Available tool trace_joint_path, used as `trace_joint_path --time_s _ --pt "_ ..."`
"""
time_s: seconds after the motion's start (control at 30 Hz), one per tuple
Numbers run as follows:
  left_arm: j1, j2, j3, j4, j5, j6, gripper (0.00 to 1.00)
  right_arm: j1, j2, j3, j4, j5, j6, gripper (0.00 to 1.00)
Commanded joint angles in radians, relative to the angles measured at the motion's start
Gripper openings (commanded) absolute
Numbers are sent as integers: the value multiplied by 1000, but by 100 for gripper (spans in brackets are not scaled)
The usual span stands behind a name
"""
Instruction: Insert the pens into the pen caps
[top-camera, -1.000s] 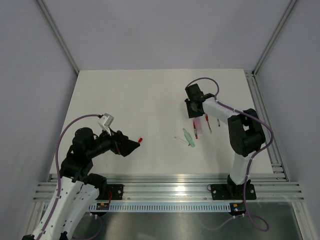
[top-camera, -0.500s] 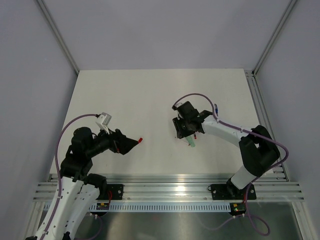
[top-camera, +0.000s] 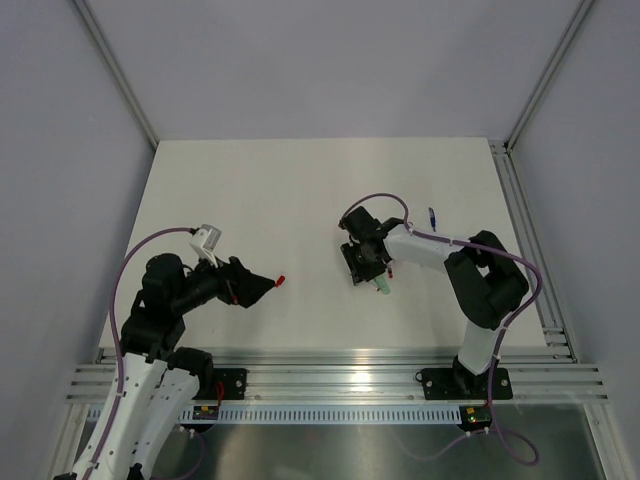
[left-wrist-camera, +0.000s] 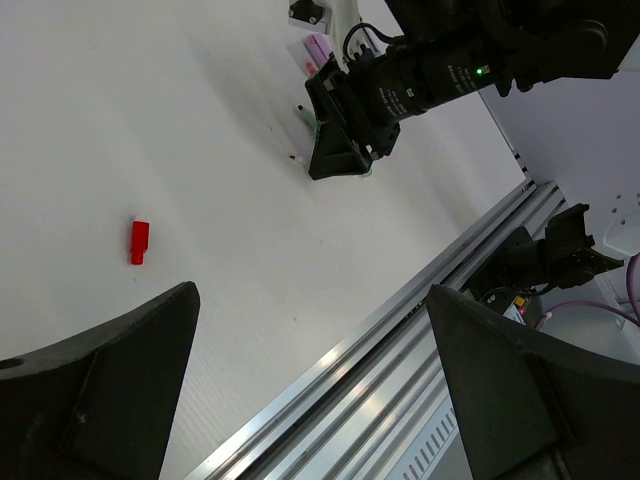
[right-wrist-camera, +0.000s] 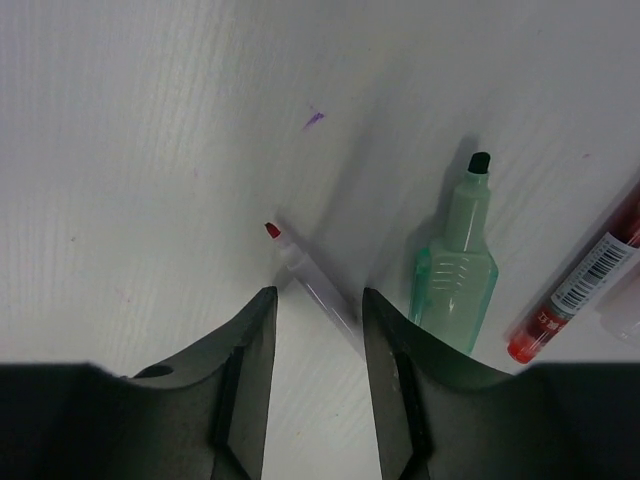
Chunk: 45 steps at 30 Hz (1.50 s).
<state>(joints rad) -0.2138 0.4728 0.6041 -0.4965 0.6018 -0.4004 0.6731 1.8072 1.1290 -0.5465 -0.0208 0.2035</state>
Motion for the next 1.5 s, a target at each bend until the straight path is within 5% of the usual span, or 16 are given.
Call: trace_joint_path --time_s 0.0,0.33,0.53,0.77,1.27,1.47 --pt "7 3 6 39 10 3 99 26 30 45 -12 -18 28 43" --pt "2 -11 -1 58 30 -5 99 100 83 57 31 16 120 2" --pt "-7 27 -21 95 115 -34 99 121 -69 20 192 16 223 0" --pt "-15 29 -32 118 141 -48 99 236 -347 -135 719 13 471 0" --pt "-12 30 -44 147 162 -52 44 410 -362 -135 924 45 545 0" --pt "-10 33 -43 144 161 -49 36 427 -324 -121 939 25 550 0"
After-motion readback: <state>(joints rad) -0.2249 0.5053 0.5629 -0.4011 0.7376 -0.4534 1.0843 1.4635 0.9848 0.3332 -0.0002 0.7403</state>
